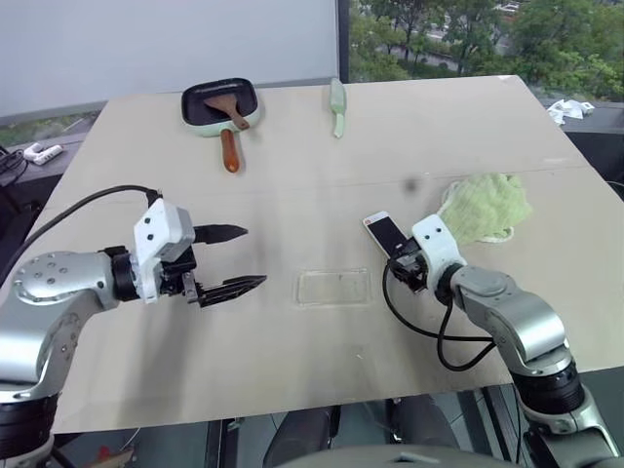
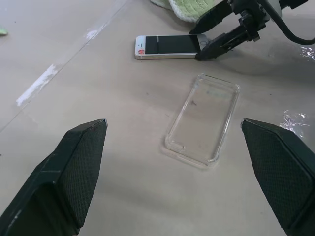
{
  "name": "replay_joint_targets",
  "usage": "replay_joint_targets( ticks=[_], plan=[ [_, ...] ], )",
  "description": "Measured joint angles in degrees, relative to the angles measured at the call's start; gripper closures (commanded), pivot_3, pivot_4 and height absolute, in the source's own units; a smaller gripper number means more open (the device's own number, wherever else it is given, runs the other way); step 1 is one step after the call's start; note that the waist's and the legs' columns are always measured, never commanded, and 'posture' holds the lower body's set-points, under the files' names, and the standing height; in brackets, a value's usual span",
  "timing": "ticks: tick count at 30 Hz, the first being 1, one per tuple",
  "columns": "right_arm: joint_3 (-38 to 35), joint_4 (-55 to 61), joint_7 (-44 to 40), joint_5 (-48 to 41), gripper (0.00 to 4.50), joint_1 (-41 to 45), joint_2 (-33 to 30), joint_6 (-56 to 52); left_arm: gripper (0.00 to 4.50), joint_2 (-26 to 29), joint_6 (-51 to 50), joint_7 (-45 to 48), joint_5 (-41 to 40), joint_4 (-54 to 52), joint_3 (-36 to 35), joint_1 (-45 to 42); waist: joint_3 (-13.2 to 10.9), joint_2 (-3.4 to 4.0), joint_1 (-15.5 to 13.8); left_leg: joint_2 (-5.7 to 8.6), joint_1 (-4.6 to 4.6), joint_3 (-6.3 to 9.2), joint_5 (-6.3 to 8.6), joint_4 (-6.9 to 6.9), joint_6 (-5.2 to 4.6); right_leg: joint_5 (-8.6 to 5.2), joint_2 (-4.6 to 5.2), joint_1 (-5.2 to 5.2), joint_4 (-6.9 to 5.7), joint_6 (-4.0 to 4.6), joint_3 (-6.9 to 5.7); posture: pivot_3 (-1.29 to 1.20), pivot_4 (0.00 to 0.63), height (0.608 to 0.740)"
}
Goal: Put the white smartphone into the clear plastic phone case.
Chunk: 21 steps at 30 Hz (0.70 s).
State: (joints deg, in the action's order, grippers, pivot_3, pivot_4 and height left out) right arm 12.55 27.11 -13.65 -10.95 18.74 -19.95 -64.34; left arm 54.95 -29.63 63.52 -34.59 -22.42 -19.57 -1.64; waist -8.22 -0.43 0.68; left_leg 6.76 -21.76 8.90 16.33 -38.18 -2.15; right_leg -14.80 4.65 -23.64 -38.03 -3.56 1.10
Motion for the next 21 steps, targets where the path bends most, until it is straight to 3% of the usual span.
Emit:
replay_joint_targets(
  ticks=[10,21],
  plan=[
    [0.09,-5.41,-8.88,0.60,1.67,0.53,-8.14,12.21,0.00,0.00,1.66,1.49,1.40,2.43,0.00,1.75,-0.07,0.08,0.06,0.00,-0.05,0.00,0.00,0.08,0.00,0.00,0.01,-0.04,0.07,0.00,0.00,0.00,0.150,0.740],
    [4.13,-7.77,-31.33,-0.90,1.67,5.60,-16.52,29.02,0.00,0.00,3.15,3.56,2.01,6.10,0.20,0.92,-0.12,0.09,0.08,-0.02,-0.07,0.01,0.00,0.11,0.00,0.00,0.01,-0.04,0.10,0.00,-0.02,0.00,0.150,0.740]
  ],
)
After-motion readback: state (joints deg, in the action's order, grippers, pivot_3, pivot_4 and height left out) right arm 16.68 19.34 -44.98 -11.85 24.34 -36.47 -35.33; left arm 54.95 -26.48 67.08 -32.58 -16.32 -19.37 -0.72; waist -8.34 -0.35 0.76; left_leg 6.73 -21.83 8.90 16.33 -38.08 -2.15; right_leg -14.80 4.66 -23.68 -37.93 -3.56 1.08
